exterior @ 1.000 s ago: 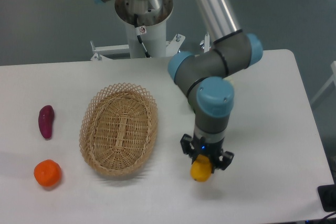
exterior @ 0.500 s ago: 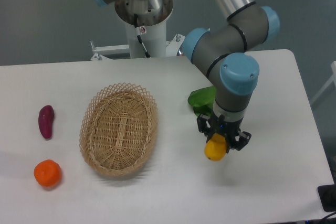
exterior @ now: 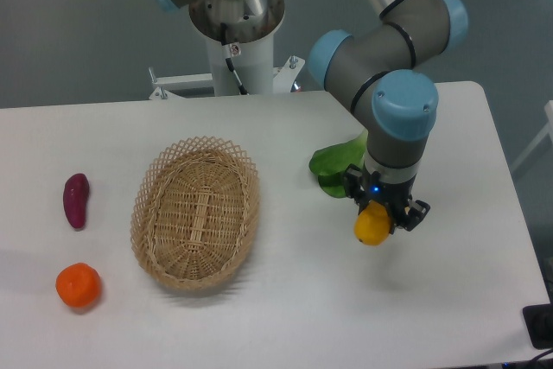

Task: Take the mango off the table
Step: 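Lift the held mango up and carry it back toward the bok choy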

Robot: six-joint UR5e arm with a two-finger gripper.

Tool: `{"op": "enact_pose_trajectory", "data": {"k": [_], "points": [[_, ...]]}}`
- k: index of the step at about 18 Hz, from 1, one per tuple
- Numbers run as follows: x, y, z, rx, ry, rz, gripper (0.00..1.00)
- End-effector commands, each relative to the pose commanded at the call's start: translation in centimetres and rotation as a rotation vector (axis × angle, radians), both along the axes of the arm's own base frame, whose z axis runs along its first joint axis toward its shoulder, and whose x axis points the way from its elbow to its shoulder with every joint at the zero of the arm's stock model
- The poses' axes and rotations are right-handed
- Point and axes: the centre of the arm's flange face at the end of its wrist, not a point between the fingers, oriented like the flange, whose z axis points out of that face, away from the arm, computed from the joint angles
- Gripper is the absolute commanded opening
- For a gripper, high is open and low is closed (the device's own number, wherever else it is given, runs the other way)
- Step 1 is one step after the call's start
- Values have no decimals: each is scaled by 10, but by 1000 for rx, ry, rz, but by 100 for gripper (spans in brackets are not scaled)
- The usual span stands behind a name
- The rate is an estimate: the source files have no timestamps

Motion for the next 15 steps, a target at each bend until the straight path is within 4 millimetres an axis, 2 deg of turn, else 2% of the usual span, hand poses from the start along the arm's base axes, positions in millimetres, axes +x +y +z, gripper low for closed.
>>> {"op": "enact_pose_trajectory", "data": {"k": [6, 15], "points": [[-19, -24, 8, -5, 13, -21, 38], [-19, -24, 6, -5, 14, -24, 38]]}}
